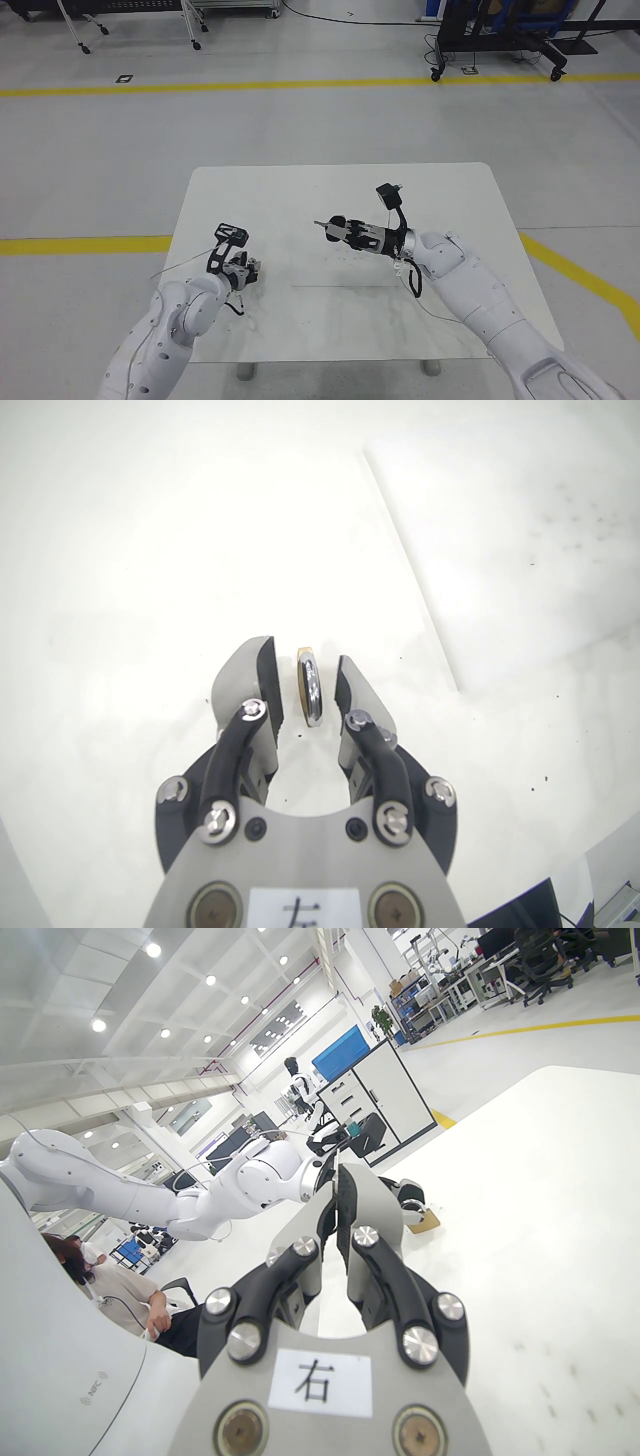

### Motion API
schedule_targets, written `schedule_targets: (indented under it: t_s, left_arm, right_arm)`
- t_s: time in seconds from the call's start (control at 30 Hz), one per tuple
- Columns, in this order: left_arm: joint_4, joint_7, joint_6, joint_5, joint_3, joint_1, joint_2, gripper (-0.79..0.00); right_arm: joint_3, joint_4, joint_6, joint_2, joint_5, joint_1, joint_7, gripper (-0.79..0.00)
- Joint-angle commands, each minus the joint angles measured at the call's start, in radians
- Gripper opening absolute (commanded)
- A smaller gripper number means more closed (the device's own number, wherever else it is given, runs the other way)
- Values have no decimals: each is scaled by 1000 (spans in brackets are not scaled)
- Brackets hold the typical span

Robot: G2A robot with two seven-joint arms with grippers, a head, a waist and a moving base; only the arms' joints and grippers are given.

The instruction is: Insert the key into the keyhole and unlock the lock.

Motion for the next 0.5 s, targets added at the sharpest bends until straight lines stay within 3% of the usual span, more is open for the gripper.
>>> schedule_targets:
  t_s: [0.0, 0.1, 0.37, 0.47]
  left_arm:
    - [-14, -4, 1, 2, -7, 12, 1, -499]
    - [-39, -9, 5, 8, -20, 33, 4, -517]
    - [-71, -5, -4, 8, -43, 59, 7, -748]
    - [-44, -3, -14, -1, -35, 35, 4, -785]
  right_arm:
    - [0, 0, 0, 0, 0, 0, 0, -785]
    - [0, 0, 0, 0, 0, 0, 0, -785]
    - [0, 0, 0, 0, 0, 0, 0, -785]
    - [0, 0, 0, 0, 0, 0, 0, -785]
